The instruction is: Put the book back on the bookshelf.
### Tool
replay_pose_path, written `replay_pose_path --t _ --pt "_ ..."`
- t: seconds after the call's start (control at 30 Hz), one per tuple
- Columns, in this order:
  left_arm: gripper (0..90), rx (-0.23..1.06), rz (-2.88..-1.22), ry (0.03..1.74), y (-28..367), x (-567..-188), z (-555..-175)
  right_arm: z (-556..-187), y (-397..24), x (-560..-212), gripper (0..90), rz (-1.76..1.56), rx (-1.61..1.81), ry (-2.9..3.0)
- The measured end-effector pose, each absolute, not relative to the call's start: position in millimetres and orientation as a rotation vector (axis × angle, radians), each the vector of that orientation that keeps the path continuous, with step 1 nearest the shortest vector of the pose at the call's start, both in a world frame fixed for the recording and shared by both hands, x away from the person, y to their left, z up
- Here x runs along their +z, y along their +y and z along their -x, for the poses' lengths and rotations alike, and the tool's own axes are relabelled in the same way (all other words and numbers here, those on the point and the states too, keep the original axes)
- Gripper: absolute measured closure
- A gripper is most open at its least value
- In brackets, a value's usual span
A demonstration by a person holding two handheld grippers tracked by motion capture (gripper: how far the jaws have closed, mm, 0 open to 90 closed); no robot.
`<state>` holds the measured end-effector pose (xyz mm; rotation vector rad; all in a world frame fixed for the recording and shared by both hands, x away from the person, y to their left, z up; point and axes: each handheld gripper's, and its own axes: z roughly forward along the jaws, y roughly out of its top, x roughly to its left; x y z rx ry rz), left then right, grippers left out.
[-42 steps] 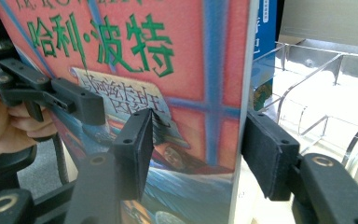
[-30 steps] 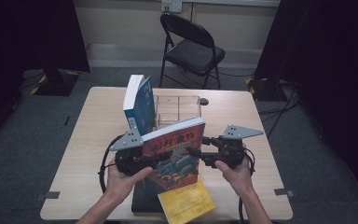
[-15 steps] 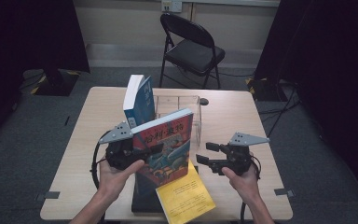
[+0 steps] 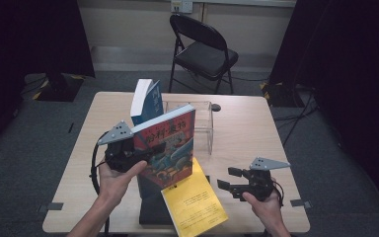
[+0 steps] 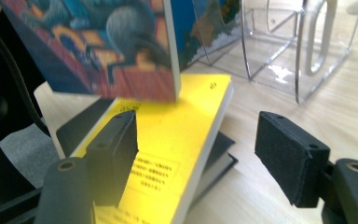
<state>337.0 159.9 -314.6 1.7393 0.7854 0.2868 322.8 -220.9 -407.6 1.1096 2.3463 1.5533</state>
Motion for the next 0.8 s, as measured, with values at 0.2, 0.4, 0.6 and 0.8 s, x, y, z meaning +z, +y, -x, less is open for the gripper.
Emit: replay_pose_path --t 0.2,0.4,0.6,0.8 --pt "74.7 0.302 -1.711 0.818 166 -316 -349 -323 -225 -414 28.8 -1.145 1.548 2.346" --pt "74.7 0.334 -1.711 0.831 163 -315 -354 -325 -222 -415 28.6 -1.141 1.547 2.355" --pt "74.7 0.356 -1.705 0.845 157 -314 -358 -325 -221 -415 28.7 -1.135 1.55 2.357" --pt "74.7 0.389 -1.702 0.869 149 -316 -363 -325 -223 -416 28.7 -1.144 1.55 2.351"
